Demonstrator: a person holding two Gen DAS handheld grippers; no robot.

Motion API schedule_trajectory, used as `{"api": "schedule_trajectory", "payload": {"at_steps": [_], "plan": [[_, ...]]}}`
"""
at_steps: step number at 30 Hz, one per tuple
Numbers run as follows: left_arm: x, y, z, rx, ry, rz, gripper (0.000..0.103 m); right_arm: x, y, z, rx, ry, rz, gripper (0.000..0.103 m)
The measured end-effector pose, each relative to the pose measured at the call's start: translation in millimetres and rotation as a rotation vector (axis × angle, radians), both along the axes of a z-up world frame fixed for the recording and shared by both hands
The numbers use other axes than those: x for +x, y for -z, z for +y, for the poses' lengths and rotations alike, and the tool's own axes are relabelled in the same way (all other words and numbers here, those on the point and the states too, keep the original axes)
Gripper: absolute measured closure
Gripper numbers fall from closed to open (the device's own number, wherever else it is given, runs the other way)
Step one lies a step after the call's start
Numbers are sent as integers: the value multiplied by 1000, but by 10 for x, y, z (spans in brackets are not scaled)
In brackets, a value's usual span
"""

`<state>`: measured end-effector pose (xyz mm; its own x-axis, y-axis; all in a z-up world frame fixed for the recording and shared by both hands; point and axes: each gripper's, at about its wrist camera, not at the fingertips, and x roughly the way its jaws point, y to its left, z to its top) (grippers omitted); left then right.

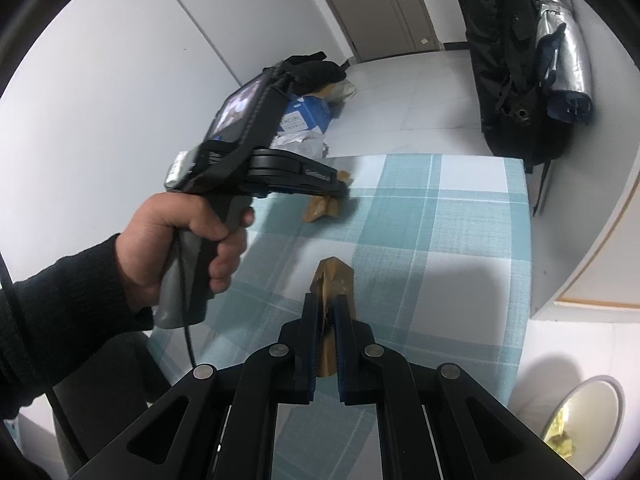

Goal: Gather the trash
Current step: 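Carry both brown sachets over to the white trash bin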

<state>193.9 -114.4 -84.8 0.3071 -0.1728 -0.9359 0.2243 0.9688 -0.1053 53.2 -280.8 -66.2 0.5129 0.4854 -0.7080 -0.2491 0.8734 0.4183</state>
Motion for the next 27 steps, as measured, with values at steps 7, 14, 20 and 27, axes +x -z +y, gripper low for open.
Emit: {"api": "schedule_trajectory", "payload": {"at_steps": [7,14,20,27], "plan": [[-41,-84,132,-48,-26,-9,98,-9,6,6,-16,8,2,96],[-160,-152,347,-80,-45,-32,101,3,3,57,-26,10,0,96],[-301,-234,541,-106,-57,-64,102,14,-7,178,-36,4,-3,96],[-528,-436,672,-152,-57,-129,102,6,-69,378,-20,-10,-12,96]]}}
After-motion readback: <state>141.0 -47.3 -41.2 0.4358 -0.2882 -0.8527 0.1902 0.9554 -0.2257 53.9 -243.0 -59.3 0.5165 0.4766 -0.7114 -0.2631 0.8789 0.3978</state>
